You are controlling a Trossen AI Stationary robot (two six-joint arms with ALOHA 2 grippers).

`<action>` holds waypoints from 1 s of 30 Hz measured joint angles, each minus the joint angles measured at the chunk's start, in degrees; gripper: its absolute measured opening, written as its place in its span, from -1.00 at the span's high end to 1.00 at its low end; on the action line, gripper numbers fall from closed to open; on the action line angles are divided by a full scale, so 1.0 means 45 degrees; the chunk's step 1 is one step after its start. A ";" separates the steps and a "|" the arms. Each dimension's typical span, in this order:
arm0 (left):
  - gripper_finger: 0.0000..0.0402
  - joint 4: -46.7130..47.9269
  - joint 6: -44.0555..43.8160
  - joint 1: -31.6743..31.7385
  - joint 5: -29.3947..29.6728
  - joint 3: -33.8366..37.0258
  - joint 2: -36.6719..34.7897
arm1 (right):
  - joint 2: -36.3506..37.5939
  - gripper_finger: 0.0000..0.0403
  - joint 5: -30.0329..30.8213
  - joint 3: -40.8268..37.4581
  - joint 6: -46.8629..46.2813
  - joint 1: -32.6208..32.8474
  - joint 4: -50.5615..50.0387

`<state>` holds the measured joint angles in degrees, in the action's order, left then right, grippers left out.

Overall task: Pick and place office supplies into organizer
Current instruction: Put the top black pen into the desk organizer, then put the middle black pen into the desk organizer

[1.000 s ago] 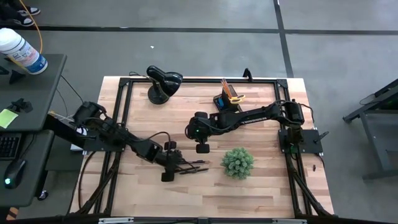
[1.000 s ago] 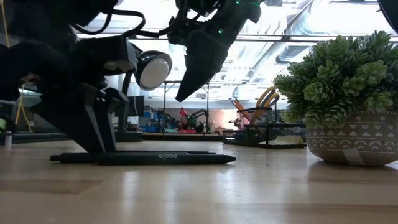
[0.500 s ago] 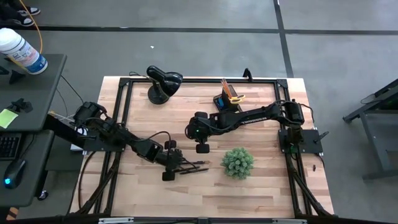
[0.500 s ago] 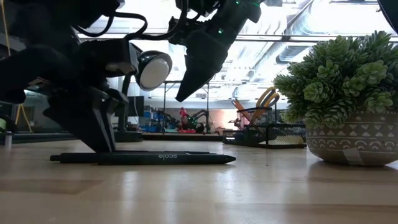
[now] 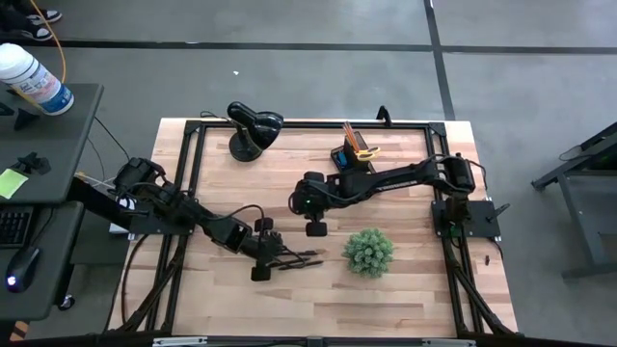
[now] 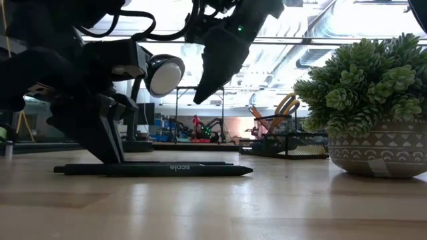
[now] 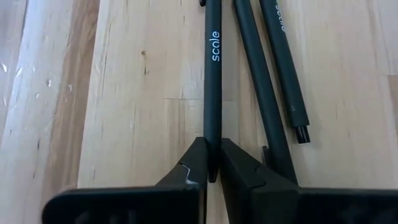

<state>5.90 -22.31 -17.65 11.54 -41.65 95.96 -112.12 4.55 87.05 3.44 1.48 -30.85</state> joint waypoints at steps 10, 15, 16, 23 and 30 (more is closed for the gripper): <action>1.00 0.0398 0.0062 0.0005 0.0702 0.0022 -0.0386 | 0.0496 0.64 0.0355 -0.0108 -0.0207 -0.0182 -0.0917; 0.99 0.1222 0.0107 0.0002 0.1140 0.0015 -0.0903 | 0.0915 0.64 0.0561 -0.0542 -0.0432 -0.0510 -0.1223; 0.99 0.1504 0.0147 0.0000 0.1287 0.0018 -0.1016 | 0.1000 0.64 0.0607 -0.0654 -0.0433 -0.0589 -0.1311; 1.00 0.1724 0.0330 0.0005 0.1140 0.0026 -0.1302 | 0.1974 0.64 -0.0045 -0.1750 -0.1044 -0.0975 -0.1272; 0.99 0.1642 0.0332 0.0018 0.0311 0.0015 -0.1258 | 0.3140 0.64 -0.1516 -0.3251 -0.1578 -0.0757 -0.0954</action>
<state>13.29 -20.81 -17.57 12.94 -41.58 90.30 -97.99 -2.27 72.42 -3.66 -1.93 -35.14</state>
